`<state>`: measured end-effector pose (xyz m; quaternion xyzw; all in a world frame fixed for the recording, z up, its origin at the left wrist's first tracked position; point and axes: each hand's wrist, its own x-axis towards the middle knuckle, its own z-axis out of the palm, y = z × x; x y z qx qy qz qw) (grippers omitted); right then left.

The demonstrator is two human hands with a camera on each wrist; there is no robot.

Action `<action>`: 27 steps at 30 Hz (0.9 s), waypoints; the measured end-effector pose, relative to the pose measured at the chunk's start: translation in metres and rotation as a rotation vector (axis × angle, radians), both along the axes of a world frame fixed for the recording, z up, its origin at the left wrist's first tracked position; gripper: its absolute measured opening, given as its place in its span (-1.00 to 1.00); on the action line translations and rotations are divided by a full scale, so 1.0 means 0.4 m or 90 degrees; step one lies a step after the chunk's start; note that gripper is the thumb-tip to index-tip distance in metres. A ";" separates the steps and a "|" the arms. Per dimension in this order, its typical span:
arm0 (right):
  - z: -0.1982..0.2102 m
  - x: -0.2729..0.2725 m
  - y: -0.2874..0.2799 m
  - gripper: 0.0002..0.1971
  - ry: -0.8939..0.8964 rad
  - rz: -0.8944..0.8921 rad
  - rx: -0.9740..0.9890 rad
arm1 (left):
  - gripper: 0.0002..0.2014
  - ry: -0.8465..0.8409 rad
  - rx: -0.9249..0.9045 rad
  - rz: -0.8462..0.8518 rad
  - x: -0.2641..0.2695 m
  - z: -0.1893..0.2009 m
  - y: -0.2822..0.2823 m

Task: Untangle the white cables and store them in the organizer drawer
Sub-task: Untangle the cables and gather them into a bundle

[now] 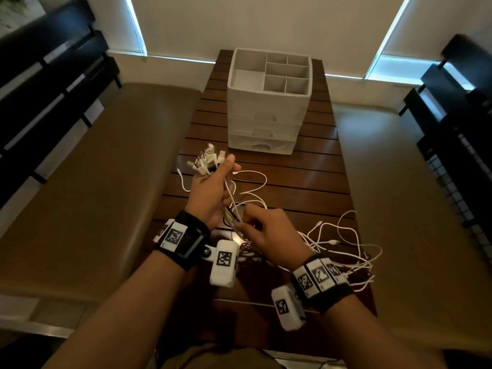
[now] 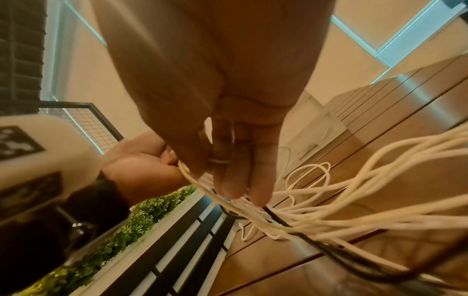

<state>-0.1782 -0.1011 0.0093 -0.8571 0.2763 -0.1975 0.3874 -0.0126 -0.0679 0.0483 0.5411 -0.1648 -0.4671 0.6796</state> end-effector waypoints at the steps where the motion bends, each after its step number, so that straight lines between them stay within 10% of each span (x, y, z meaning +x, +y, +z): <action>1: -0.006 -0.013 0.003 -0.76 0.007 -0.003 -0.013 | -0.71 0.006 -0.006 0.005 0.000 0.006 -0.003; 10: 0.013 -0.038 -0.021 -0.72 0.063 -0.037 -0.050 | -0.60 -0.100 -0.037 -0.090 -0.026 0.034 0.014; 27: 0.194 0.056 -0.109 -0.69 -0.217 -0.068 0.068 | -0.66 -0.217 0.015 -0.195 -0.048 0.014 0.041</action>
